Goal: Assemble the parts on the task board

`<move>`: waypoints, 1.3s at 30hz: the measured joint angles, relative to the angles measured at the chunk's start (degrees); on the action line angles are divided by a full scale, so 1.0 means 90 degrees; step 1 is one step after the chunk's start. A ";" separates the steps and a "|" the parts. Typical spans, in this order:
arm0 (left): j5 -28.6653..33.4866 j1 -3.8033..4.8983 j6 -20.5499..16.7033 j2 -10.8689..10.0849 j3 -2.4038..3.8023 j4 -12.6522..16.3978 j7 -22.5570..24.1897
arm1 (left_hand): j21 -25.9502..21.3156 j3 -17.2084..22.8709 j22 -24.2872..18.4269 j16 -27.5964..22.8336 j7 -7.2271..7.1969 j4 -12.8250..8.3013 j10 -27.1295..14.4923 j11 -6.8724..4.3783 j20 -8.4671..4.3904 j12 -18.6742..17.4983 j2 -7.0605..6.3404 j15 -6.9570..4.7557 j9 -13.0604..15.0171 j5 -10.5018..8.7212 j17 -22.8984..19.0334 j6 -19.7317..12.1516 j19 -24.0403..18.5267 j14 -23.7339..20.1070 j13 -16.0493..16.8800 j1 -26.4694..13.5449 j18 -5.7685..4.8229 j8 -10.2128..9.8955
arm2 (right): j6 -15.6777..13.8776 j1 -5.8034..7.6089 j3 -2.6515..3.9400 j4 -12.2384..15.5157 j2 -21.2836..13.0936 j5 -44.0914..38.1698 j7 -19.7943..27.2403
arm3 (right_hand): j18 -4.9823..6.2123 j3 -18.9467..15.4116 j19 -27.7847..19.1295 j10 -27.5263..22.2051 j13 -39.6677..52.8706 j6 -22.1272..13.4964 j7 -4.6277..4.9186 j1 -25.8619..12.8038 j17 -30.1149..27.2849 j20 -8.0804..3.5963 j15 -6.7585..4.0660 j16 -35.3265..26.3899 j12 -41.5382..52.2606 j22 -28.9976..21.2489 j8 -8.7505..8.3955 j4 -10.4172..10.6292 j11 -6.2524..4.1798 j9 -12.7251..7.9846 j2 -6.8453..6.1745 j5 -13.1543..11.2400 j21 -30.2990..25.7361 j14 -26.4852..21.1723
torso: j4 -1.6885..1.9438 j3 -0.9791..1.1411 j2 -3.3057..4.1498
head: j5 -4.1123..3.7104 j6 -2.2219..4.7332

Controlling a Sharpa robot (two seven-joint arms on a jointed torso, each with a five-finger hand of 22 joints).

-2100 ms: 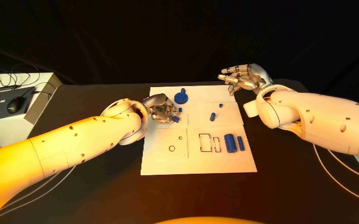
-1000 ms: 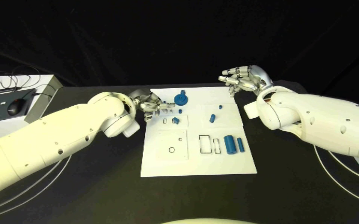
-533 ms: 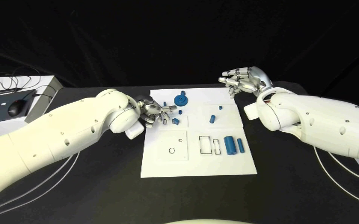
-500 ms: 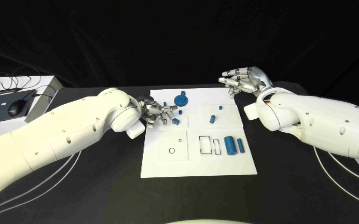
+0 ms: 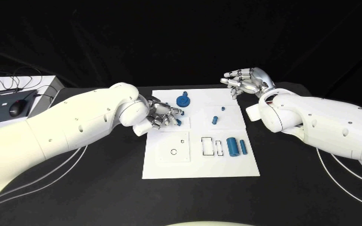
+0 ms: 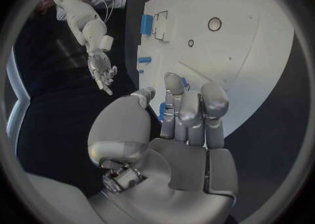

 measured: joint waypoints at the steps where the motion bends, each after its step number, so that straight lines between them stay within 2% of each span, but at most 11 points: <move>1: 0.0017 0.0024 0.0034 0.0029 -0.0021 -0.0033 -0.0029 | 0.0018 0.0097 0.0000 0.0000 -0.0014 -0.0013 0.0000 0.0000 0.0000 -0.0016 -0.0029 0.0000 0.0015 0.0000 0.0004 0.0014 0.0000 0.0000 0.0012 -0.0028 0.0000 0.0000 | 0.0000 0.0000 0.0000 0.0000 0.0000 0.0000 -0.0001 | -0.0001 0.0000 0.0000 0.0000 0.0000 0.0000 0.0000 0.0000 0.0000 0.0000 0.0000 0.0000 0.0000 0.0000 0.0000 0.0000 0.0000 0.0000 0.0000 0.0000 0.0000 0.0000 | -0.0001 0.0001 0.0001 | 0.0001 -0.0001; 3: 0.0035 0.0063 0.0088 0.0074 -0.0052 -0.0082 -0.0068 | 0.0048 0.0168 0.0000 0.0020 -0.0034 0.0000 0.0000 0.0000 0.0000 -0.0035 -0.0098 0.0000 0.0046 0.0000 0.0015 0.0034 0.0000 0.0000 0.0031 -0.0098 0.0000 0.0000 | 0.0000 0.0000 -0.0002 -0.0001 0.0001 0.0000 -0.0003 | -0.0001 0.0000 0.0000 0.0000 0.0000 0.0000 0.0000 0.0000 0.0000 0.0000 0.0000 0.0000 0.0000 0.0000 0.0000 0.0000 0.0000 0.0000 0.0000 0.0000 0.0000 0.0000 | -0.0002 0.0001 0.0004 | -0.0004 -0.0001; 6: 0.0053 0.0122 0.0182 0.0139 -0.0087 -0.0150 -0.0127 | 0.0050 0.0168 0.0003 0.0025 -0.0056 0.0000 0.0023 -0.0023 0.0000 -0.0035 -0.0119 0.0000 0.0061 -0.0026 0.0029 0.0057 0.0000 0.0000 0.0046 -0.0163 0.0000 0.0000 | 0.0000 0.0000 -0.0002 0.0000 0.0002 -0.0001 -0.0005 | -0.0002 0.0000 0.0000 0.0002 0.0000 0.0005 -0.0005 0.0000 0.0000 0.0001 0.0009 0.0000 0.0000 0.0000 0.0000 0.0000 -0.0002 0.0000 0.0000 0.0000 0.0000 0.0009 | -0.0005 0.0001 0.0010 | -0.0008 -0.0002; 16: 0.0037 0.0241 0.0621 0.0238 -0.0131 -0.0340 -0.0271 | 0.0050 0.0030 0.0009 0.0052 -0.0056 0.0013 0.0045 -0.0002 0.0000 -0.0092 -0.0098 0.0000 0.0079 -0.0036 0.0053 0.0056 0.0000 0.0000 0.0103 -0.0251 0.0001 0.0000 | -0.0001 0.0000 -0.0003 0.0010 -0.0010 -0.0001 -0.0014 | -0.0038 0.0000 -0.0002 0.0025 0.0000 0.0008 -0.0009 0.0000 -0.0002 0.0002 0.0018 0.0000 0.0000 0.0001 0.0000 0.0000 -0.0023 0.0000 0.0000 0.0000 0.0000 0.0018 | -0.0005 0.0001 0.0013 | -0.0034 -0.0043; 29: -0.0039 0.0290 0.1096 0.0367 -0.0210 -0.0565 -0.0381 | 0.0050 -0.0002 0.0004 0.0051 -0.0056 0.0045 0.0044 -0.0002 0.0000 -0.0116 -0.0090 0.0001 0.0084 -0.0036 0.0060 0.0056 -0.0001 -0.0001 0.0137 -0.0343 0.0001 -0.0026 | -0.0001 0.0002 -0.0003 0.0019 -0.0008 -0.0001 -0.0020 | -0.0051 0.0001 -0.0003 0.0034 0.0000 0.0008 -0.0009 0.0000 -0.0002 0.0003 0.0018 0.0000 0.0000 0.0001 0.0000 0.0001 -0.0014 0.0000 0.0000 0.0000 0.0000 0.0018 | 0.0000 0.0001 0.0001 | -0.0028 -0.0070; 39: -0.0032 0.0291 0.1186 0.0516 -0.0305 -0.0744 -0.0410 | 0.0075 -0.0001 -0.0002 0.0050 -0.0056 0.0045 0.0044 -0.0002 0.0023 -0.0116 -0.0057 0.0000 0.0084 -0.0036 0.0056 0.0056 0.0022 -0.0001 0.0150 -0.0426 0.0001 -0.0025 | -0.0002 0.0002 -0.0003 0.0025 0.0007 -0.0003 -0.0020 | -0.0054 0.0001 -0.0003 0.0034 0.0000 0.0009 -0.0010 0.0001 -0.0002 0.0003 0.0018 0.0000 0.0000 0.0001 0.0000 0.0001 -0.0014 0.0000 0.0000 0.0000 0.0000 0.0017 | 0.0001 -0.0004 0.0003 | -0.0010 -0.0064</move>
